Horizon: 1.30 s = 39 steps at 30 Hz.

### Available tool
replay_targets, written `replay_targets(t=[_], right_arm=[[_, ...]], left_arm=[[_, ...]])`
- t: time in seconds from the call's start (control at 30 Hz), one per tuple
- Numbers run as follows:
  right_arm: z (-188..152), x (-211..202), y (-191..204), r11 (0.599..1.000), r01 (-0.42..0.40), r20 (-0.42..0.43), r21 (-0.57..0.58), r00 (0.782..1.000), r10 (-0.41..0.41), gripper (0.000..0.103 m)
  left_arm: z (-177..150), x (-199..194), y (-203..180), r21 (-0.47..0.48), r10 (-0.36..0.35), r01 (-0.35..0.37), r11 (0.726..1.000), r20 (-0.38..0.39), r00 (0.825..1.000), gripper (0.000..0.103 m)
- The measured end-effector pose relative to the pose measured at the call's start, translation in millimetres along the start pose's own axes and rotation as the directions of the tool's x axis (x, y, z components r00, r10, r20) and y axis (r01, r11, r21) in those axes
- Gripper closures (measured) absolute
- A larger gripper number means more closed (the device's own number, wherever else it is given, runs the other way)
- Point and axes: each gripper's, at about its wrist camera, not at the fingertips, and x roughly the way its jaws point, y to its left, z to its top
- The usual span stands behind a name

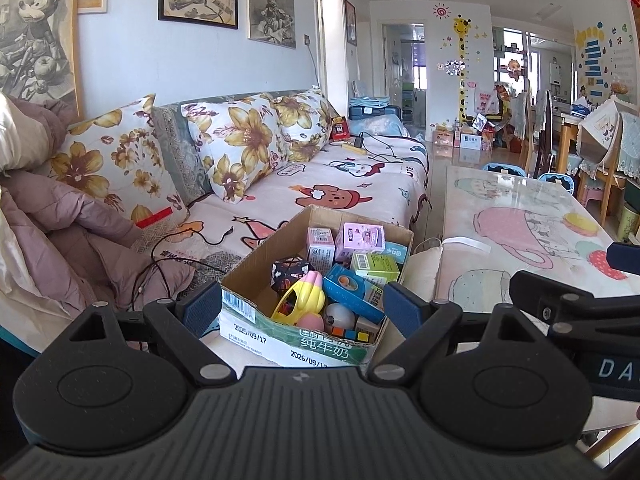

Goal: Organize rigid objects

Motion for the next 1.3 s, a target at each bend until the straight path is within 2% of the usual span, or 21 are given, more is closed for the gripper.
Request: replay_targets(t=[0.4,0.93,1.2,1.3], right_arm=[[-7.8,12.9,3.4,1.000,0.007,-0.031,-0.016,0.999,-0.008,0.001],[-17.5,32.1,-2.8,1.000,-0.002,-0.060,0.010,0.998,0.002,0.001],[-29.4,47.4,-28.9,0.998,0.002,-0.063,0.067,0.998,0.002,0.001],[-31.5,50.9,-55.7,0.993,0.054,-0.043,0.108,0.998,-0.049,0.001]], left_arm=[[-1.5,3.6,-0.5,0.006,0.008,-0.008,1.000,-0.014,1.000,0.000],[-4.6,15.8,-5.2,0.007,-0.026,0.027,1.000,-0.049,0.998,0.000],[-5.7,30.5,-28.4,0.038,-0.035,0.037,0.999,-0.064,0.997,0.000],[0.5,38.3,-55.3,0.066,-0.037,0.040,0.997,-0.053,0.998,0.000]])
